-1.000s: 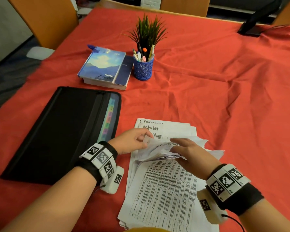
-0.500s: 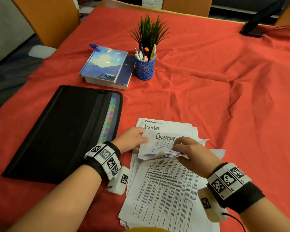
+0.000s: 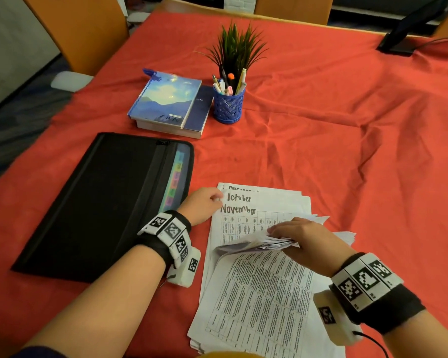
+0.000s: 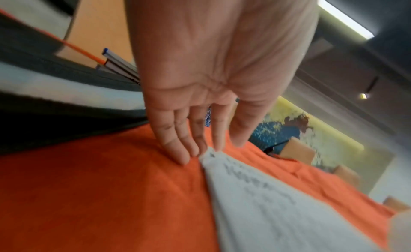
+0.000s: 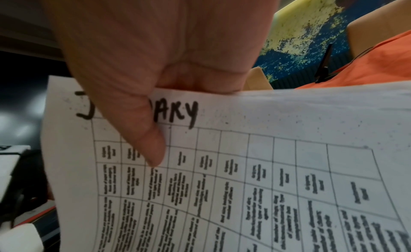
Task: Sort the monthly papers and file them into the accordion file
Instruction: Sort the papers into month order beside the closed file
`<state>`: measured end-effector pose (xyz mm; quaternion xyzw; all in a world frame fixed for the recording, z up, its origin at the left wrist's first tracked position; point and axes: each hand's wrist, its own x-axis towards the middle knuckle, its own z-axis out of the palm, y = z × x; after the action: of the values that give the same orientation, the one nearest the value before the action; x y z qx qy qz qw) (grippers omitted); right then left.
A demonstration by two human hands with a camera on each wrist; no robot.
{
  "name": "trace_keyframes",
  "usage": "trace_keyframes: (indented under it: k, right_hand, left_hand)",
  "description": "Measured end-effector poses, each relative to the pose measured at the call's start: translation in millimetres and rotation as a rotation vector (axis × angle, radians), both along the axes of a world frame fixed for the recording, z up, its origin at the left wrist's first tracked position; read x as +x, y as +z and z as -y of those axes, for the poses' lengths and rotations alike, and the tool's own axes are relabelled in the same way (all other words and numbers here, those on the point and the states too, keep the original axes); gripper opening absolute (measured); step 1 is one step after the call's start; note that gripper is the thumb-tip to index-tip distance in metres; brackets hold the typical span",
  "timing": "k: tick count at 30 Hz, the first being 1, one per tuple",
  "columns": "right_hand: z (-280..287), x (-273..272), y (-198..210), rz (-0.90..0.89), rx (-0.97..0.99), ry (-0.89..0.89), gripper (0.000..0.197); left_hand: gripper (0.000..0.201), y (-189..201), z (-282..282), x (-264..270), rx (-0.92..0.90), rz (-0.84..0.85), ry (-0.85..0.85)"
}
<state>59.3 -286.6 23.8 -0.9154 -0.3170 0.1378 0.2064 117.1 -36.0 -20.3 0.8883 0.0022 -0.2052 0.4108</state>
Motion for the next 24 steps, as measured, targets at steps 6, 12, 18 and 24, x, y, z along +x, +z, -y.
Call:
trace_keyframes:
  k: [6,12,18,24]
  right_hand:
    - [5.1,-2.4,-4.5,0.075,0.068,-0.013,0.032]
    - [1.3,0.9,-5.6,0.222,-0.003,0.026,0.027]
    - [-5.1,4.2,-2.3,0.063,0.075,-0.007,0.031]
    - [-2.0,-1.2,-2.6,0.052,0.146,-0.051,0.027]
  left_hand:
    - [0.021,-12.4,-1.6,3.5,0.203,0.027,-0.084]
    - [0.01,16.3,1.6,-12.1,-0.338,-0.226,-0.236]
    - [0.019,21.8,3.8,-7.2,-0.43,-0.282,-0.21]
    - [0.044,-8.8,10.9,17.2,0.244,0.029,-0.164]
